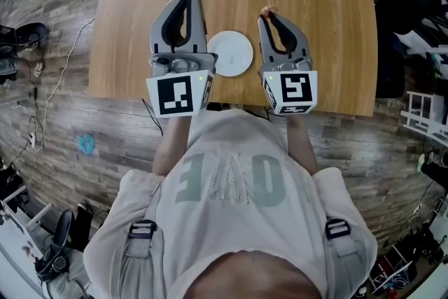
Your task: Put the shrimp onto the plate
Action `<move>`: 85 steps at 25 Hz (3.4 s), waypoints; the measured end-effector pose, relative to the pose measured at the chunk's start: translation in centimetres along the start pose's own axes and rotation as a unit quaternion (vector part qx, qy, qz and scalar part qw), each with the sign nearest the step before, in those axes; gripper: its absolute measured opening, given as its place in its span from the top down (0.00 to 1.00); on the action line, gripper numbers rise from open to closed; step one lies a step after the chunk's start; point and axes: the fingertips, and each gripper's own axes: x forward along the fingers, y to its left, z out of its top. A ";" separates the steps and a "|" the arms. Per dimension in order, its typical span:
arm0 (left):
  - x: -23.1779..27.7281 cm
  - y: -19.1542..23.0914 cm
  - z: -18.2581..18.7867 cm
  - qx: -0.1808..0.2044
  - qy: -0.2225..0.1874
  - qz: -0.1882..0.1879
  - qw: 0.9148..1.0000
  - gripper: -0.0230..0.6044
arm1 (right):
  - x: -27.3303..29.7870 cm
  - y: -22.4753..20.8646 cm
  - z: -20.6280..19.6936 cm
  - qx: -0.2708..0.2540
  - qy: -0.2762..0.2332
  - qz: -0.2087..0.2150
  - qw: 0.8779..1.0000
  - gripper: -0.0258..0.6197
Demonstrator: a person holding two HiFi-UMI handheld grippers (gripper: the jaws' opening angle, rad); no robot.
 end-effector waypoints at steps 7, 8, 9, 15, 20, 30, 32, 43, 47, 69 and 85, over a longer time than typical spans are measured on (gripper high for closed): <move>-0.9 1.6 -0.8 -0.024 0.008 0.015 1.000 0.95 | 3.2 4.2 -7.7 -0.028 0.111 0.063 0.991 0.86; -1.0 1.8 -0.9 -0.023 0.009 0.018 1.000 0.95 | 3.4 4.8 -9.0 -0.026 0.128 0.074 0.989 0.86; -1.2 2.1 -1.0 -0.023 0.008 0.022 0.999 0.95 | 3.6 5.4 -10.4 -0.022 0.144 0.084 0.986 0.86; -2.2 3.5 -2.1 -0.023 0.027 0.038 0.999 0.95 | 3.8 7.9 -16.8 -0.008 0.236 0.130 0.963 0.86; -2.3 4.4 -2.4 -0.025 0.025 0.048 0.998 0.95 | 3.5 9.2 -19.5 -0.012 0.293 0.154 0.943 0.86; -1.9 4.9 -2.9 -0.033 0.023 0.051 0.998 0.95 | 3.3 10.5 -23.0 -0.012 0.367 0.177 0.913 0.86; -1.7 4.7 -2.7 -0.034 0.021 0.050 0.998 0.95 | 3.2 10.5 -23.1 -0.022 0.370 0.181 0.911 0.86; -2.2 4.7 -2.7 -0.032 0.021 0.053 0.998 0.95 | 3.2 10.0 -22.9 -0.009 0.363 0.164 0.917 0.85; -2.3 4.8 -2.5 -0.031 0.016 0.053 0.998 0.95 | 3.2 10.0 -22.9 -0.017 0.364 0.158 0.918 0.85; -1.8 3.7 1.2 -0.007 -0.009 0.006 1.000 0.95 | 2.1 2.9 10.7 0.010 -0.098 -0.013 0.995 0.93; 0.3 -0.2 3.8 0.022 -0.035 -0.059 0.997 0.95 | -2.3 -0.7 12.5 0.055 -0.148 -0.067 0.985 0.93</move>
